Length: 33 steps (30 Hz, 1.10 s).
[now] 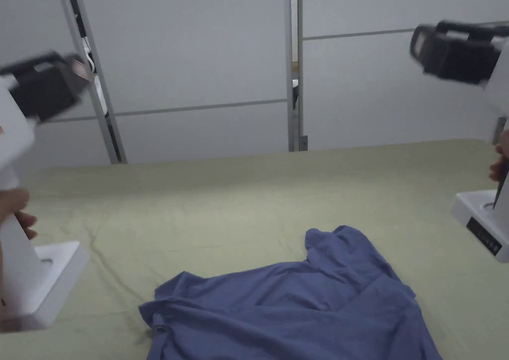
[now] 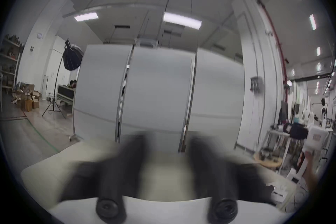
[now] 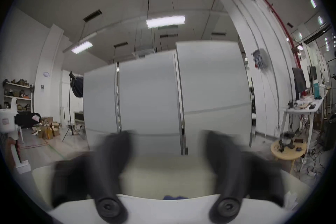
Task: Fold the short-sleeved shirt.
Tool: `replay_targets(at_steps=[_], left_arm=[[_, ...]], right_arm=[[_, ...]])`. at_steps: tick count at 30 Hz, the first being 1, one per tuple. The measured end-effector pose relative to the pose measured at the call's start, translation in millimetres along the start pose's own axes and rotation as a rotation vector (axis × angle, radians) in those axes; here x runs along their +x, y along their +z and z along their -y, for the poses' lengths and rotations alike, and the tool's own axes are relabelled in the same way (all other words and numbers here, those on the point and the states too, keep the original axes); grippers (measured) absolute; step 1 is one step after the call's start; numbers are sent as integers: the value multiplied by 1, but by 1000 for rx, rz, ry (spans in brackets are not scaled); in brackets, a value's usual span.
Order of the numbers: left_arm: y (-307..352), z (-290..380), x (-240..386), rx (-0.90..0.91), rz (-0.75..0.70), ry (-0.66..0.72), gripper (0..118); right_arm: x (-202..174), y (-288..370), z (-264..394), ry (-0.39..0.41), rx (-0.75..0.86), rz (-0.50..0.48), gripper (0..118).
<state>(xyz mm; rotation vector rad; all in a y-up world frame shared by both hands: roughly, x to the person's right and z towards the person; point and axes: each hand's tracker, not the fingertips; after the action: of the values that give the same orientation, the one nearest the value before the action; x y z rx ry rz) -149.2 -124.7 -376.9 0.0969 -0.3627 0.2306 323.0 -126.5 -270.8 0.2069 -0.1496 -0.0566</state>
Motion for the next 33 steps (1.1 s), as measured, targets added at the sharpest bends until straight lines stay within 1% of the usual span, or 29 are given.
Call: replay_targets(at_steps=[1,2,4,5,6,8,9,10,12,13,14,15,16,17,19,20,22,24,26,27,28,29,30,31,32,33], left_arm=[[3,-6,3,30,-38,-14,0],[8,-9,7,77,-86,-17,0],[15,-15,11,-12,-23,-40,0],[17,-12,11,-14,-16,-34,0],[14,-6,10,-37,-1,-47,0],[9,10,1,-163,-27,-80,0],[5,23,-5,-215,-20,-60,0],[-2,41,-14,-307,16,-31,0],[-19,91,-35,-485,76,62,0],[-29,126,-51,-585,122,141,19],[-39,158,-67,-643,123,163,92],[-43,188,-78,-707,66,226,118],[-50,223,-84,-814,-12,246,118],[-56,257,-89,-952,-74,222,118],[-62,309,-95,-1019,-72,196,118],[-57,329,-88,-1079,-91,145,118],[-66,367,-87,-1194,-146,33,118],[-74,395,-93,-1262,-196,-25,118],[-81,413,-100,-1253,-174,-4,118],[-84,418,-101,-1277,-180,5,117],[-86,422,-101,-1304,-187,13,109],[-87,426,-97,-1306,-207,-1,104],[-84,421,-94,-1262,-222,-54,102],[-83,418,-90,-1262,-215,-60,94],[-80,414,-88,-1246,-209,-78,74],[-77,409,-88,-1231,-202,-93,50]], right_arm=[[-4,5,-4,29,41,25,2],[-10,9,-8,75,54,118,2],[-9,14,-14,47,50,26,2],[-8,16,-11,28,32,10,2],[-10,18,-9,29,31,13,2],[-10,20,-4,19,17,-6,2],[-8,20,1,7,2,-15,2],[-7,19,8,-2,-17,-16,2],[-6,19,23,-16,-67,-19,2],[-3,19,34,-27,-92,-23,2],[-2,17,45,-31,-131,-28,2],[-1,15,54,-28,-165,-22,2],[-1,14,65,-23,-197,-17,2],[2,14,77,-28,-227,-17,2],[6,11,96,-54,-266,-31,2],[7,10,105,-65,-291,-33,2],[9,8,122,-50,-336,-23,2],[11,5,140,-36,-379,-19,2],[12,2,159,-6,-444,-15,2],[12,1,168,3,-468,-9,2],[14,0,177,6,-493,-11,2],[15,-1,187,0,-517,-9,2],[17,-1,195,-11,-536,-2,2],[19,-1,204,-19,-556,3,2],[21,-1,213,-28,-575,10,2],[24,0,222,-32,-588,17,2]])
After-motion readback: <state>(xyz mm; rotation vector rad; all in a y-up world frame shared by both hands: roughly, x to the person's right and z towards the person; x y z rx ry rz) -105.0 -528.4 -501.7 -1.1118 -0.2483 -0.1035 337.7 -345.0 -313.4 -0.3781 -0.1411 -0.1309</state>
